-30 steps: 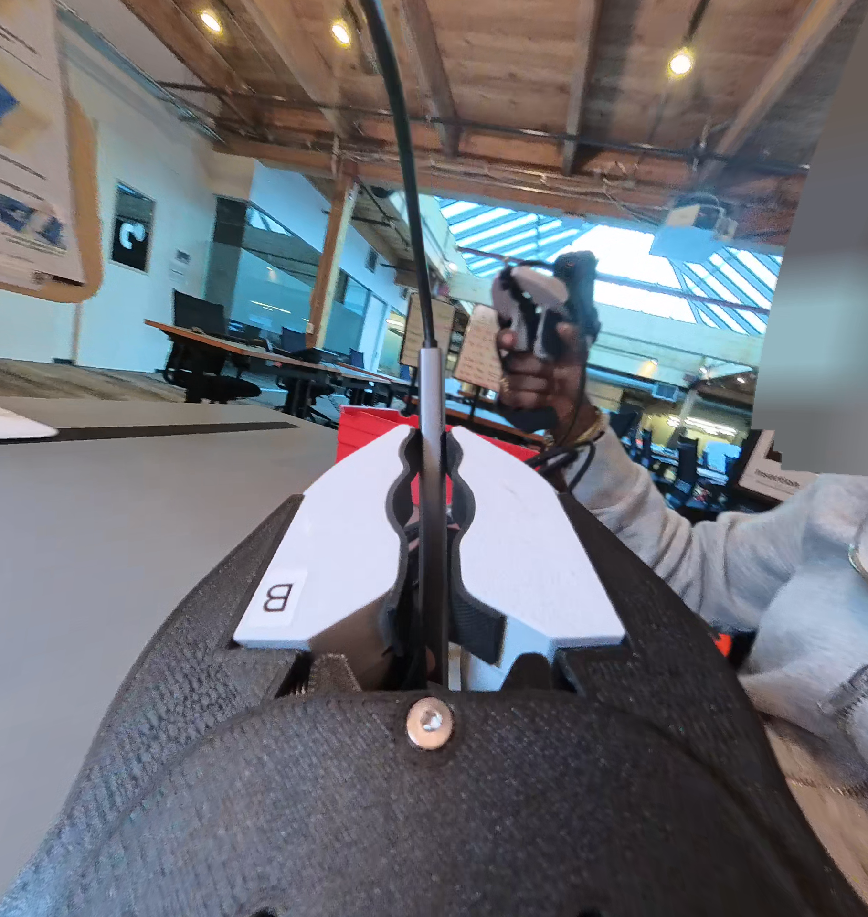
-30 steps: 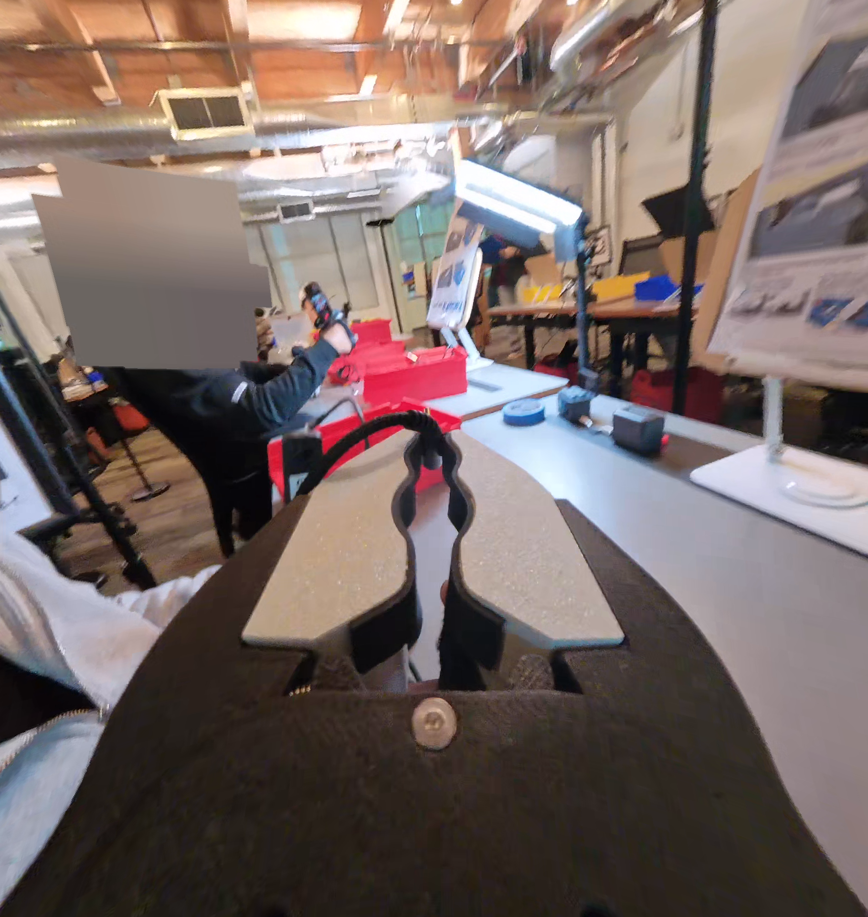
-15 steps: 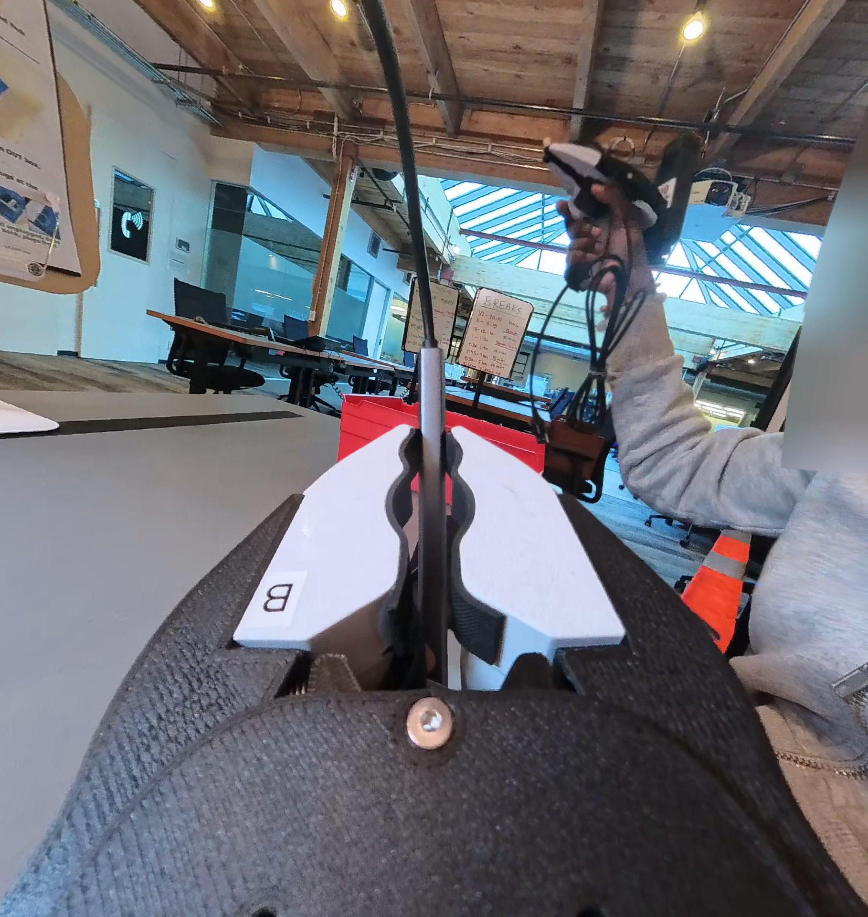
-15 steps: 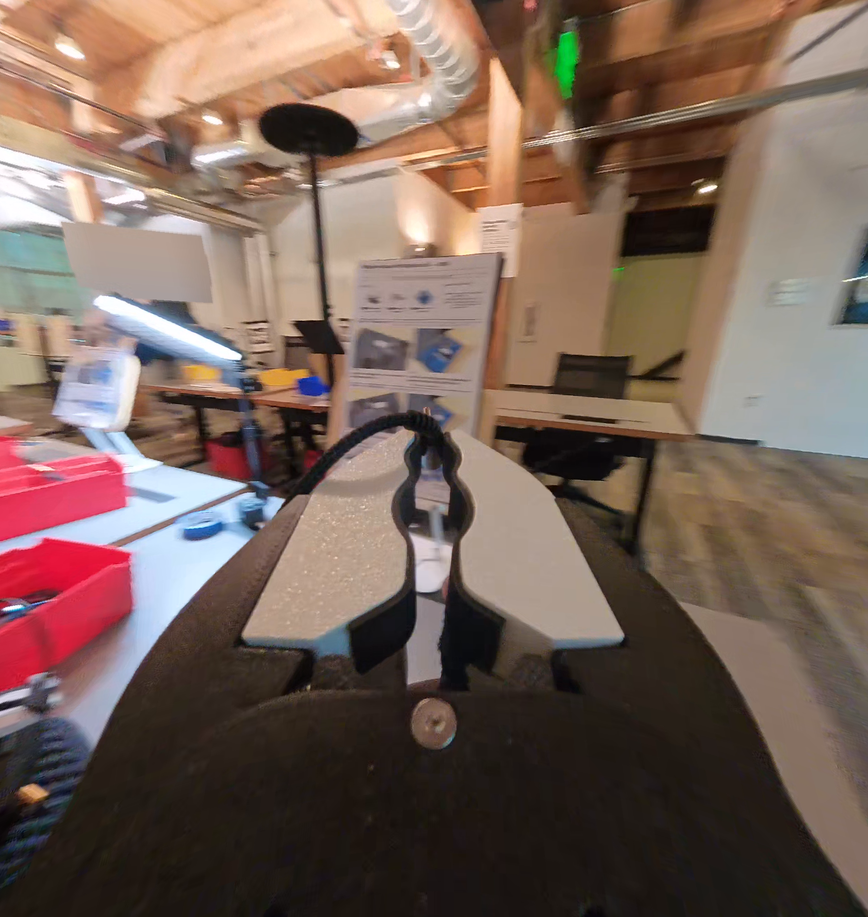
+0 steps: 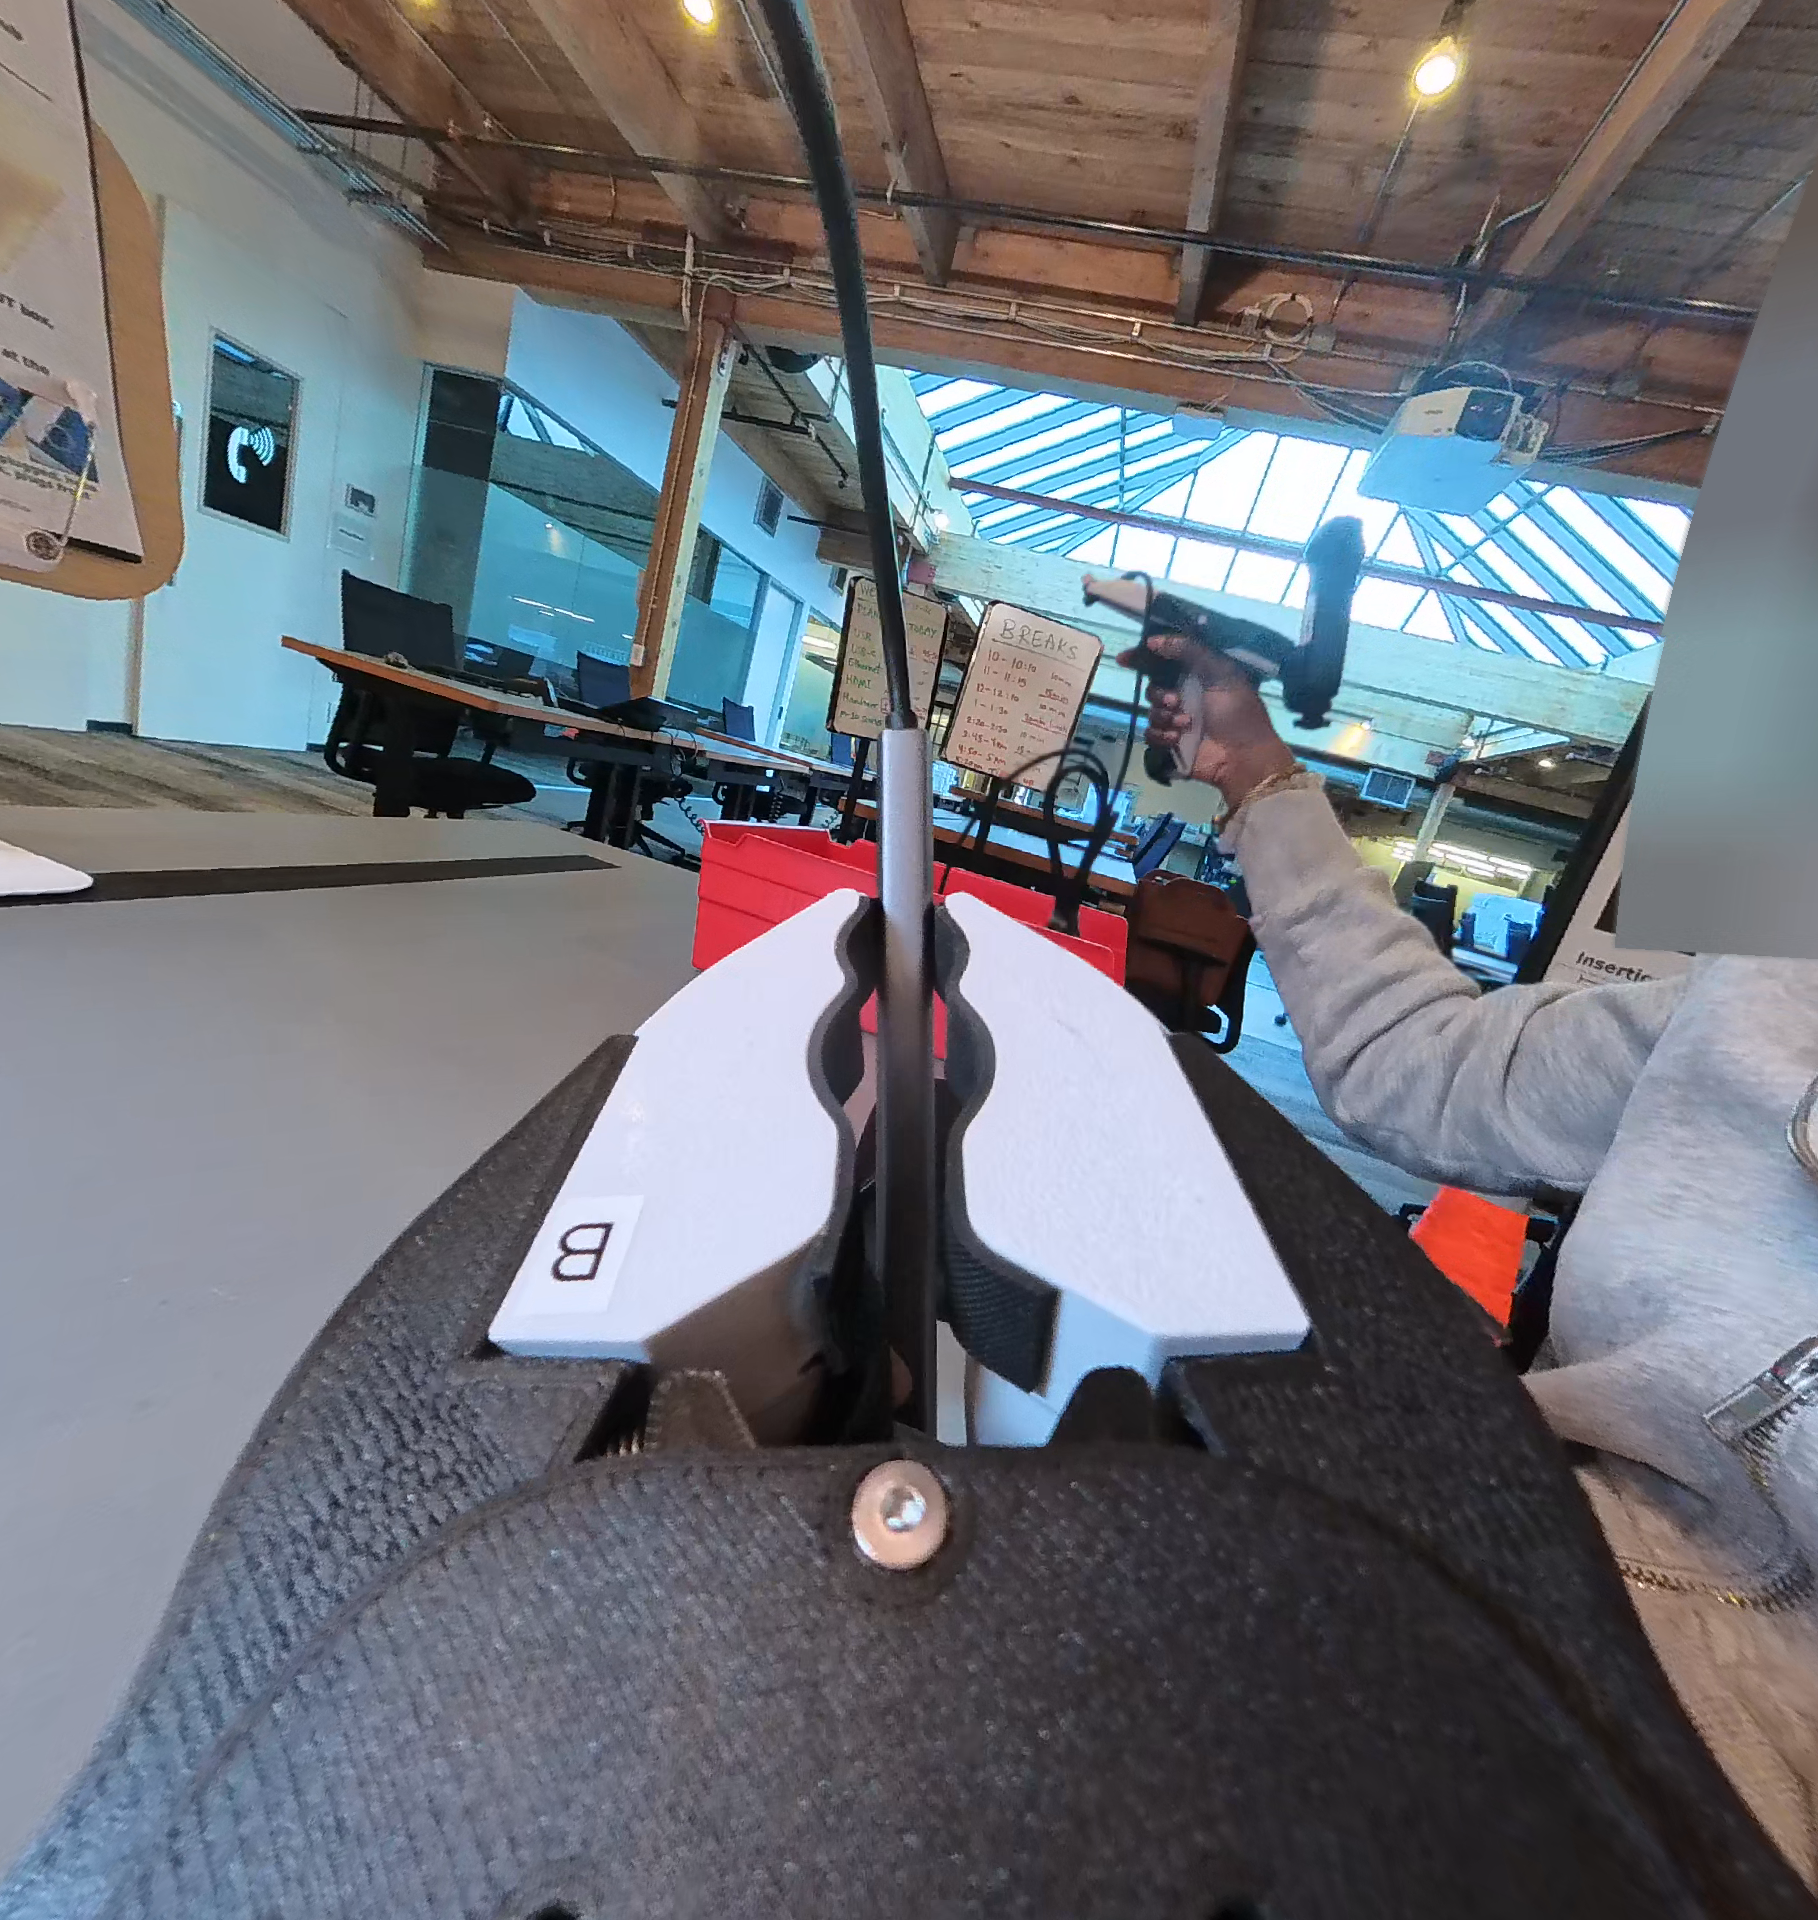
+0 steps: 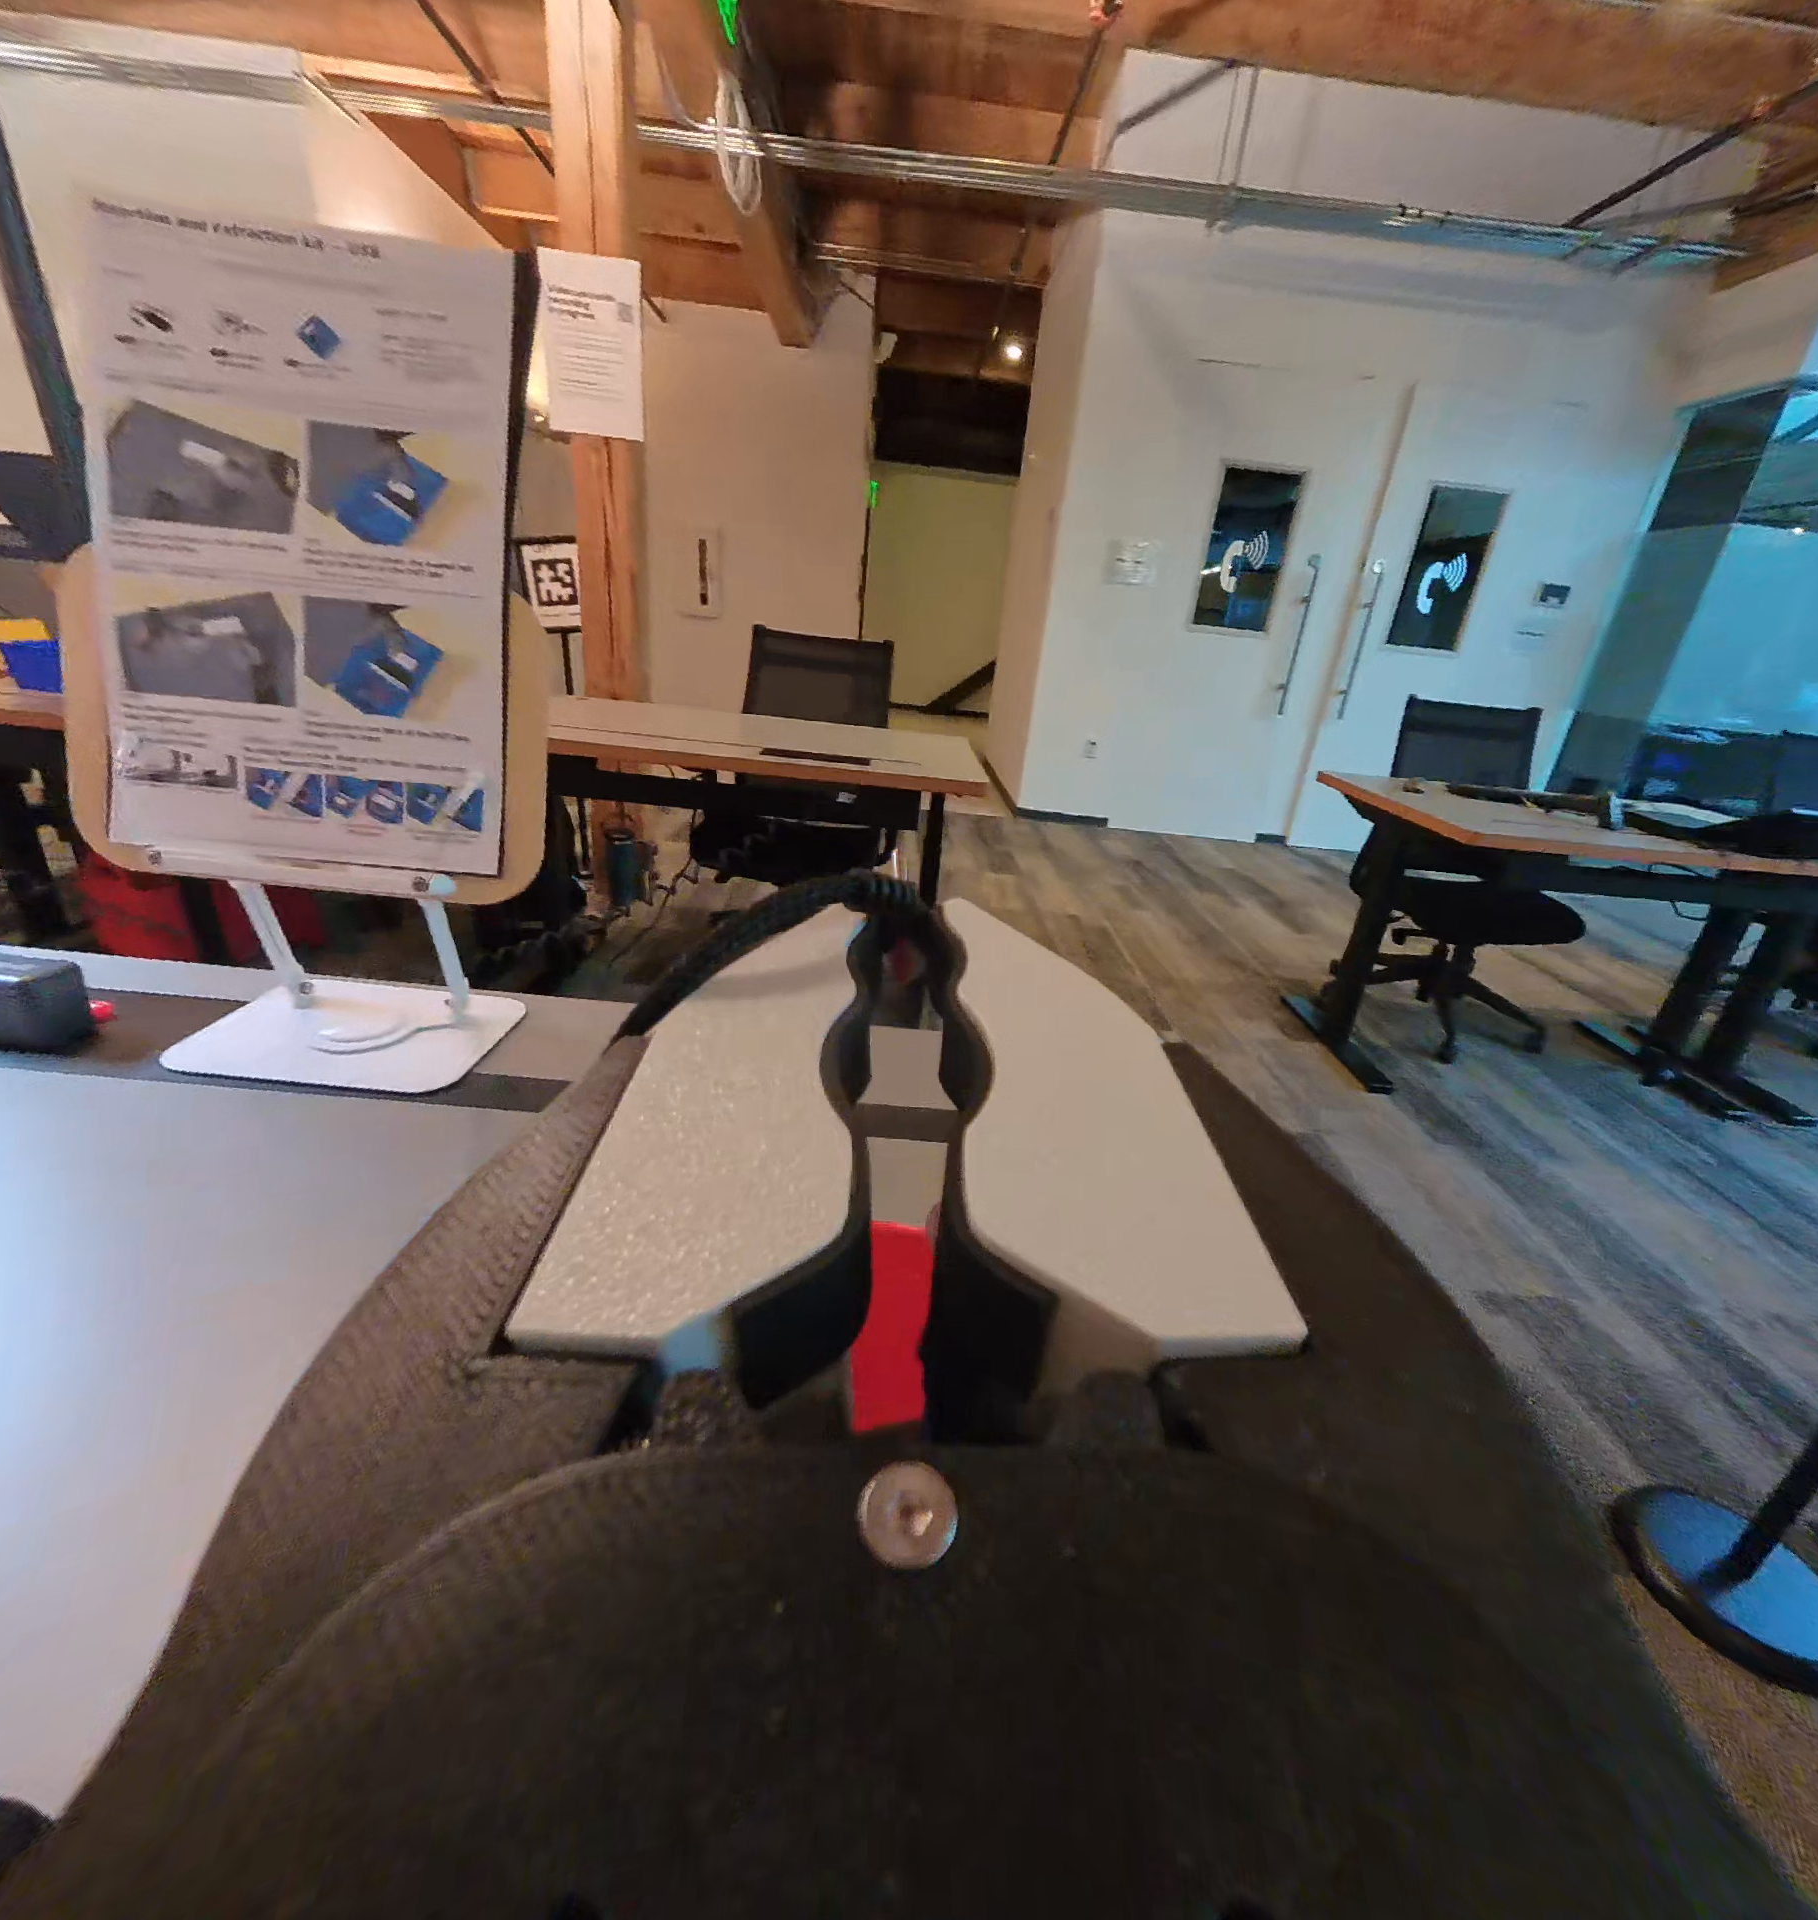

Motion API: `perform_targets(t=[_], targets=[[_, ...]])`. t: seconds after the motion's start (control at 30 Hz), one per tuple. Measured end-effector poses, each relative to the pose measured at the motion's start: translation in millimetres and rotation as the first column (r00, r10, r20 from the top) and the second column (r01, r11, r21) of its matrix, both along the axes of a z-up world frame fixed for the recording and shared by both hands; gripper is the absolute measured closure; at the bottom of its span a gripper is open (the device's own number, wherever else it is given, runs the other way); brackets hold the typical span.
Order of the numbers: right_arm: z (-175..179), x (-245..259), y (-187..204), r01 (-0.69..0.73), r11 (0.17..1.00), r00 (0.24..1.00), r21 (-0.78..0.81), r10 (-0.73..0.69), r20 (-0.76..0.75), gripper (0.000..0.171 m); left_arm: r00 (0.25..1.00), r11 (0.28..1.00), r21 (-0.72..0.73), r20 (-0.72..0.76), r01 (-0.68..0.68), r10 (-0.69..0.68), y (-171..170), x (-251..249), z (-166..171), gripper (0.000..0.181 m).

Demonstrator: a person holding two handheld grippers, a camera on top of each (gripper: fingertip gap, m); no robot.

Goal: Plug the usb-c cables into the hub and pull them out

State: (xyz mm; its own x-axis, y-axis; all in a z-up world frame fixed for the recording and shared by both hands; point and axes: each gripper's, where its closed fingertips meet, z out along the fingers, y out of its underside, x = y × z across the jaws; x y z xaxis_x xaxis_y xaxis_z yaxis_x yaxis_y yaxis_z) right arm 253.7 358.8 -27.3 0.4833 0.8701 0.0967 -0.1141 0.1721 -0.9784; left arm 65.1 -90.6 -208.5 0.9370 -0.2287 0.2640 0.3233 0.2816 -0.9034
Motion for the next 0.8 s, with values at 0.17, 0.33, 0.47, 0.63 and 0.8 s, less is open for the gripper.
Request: perform_targets(t=[0.17,0.33,0.47,0.63,0.8], targets=[[-37.5,-15.1,-10.8,0.044,0.998,0.997,0.042,-0.047,0.066,0.163,1.0,1.0,0.003,0.008,-0.001,0.001,-0.3,-1.0,0.3,0.171],[-83.1,-42.7,-35.9,0.115,0.985,0.981,0.128,-0.133,0.144,0.163,1.0,1.0,0.006,0.006,-0.004,0.004,-0.7,-0.9,0.6,0.171],[-116.9,-42.3,-35.8,0.245,0.941,0.915,0.234,-0.304,0.264,0.163,1.0,1.0,0.005,0.007,0.0,0.0,-0.6,-0.6,0.5,0.171],[-171.1,-18.7,-7.7,0.343,0.889,0.744,0.303,-0.454,0.491,0.163,1.0,1.0,0.008,0.007,0.0,0.0,-0.9,-0.5,0.7,0.171],[-244.5,-1.9,-4.2,0.275,0.957,0.573,0.098,-0.245,0.782,0.163,1.0,1.0,0.006,0.006,0.001,-0.001,-0.5,-0.4,0.5,0.171]])
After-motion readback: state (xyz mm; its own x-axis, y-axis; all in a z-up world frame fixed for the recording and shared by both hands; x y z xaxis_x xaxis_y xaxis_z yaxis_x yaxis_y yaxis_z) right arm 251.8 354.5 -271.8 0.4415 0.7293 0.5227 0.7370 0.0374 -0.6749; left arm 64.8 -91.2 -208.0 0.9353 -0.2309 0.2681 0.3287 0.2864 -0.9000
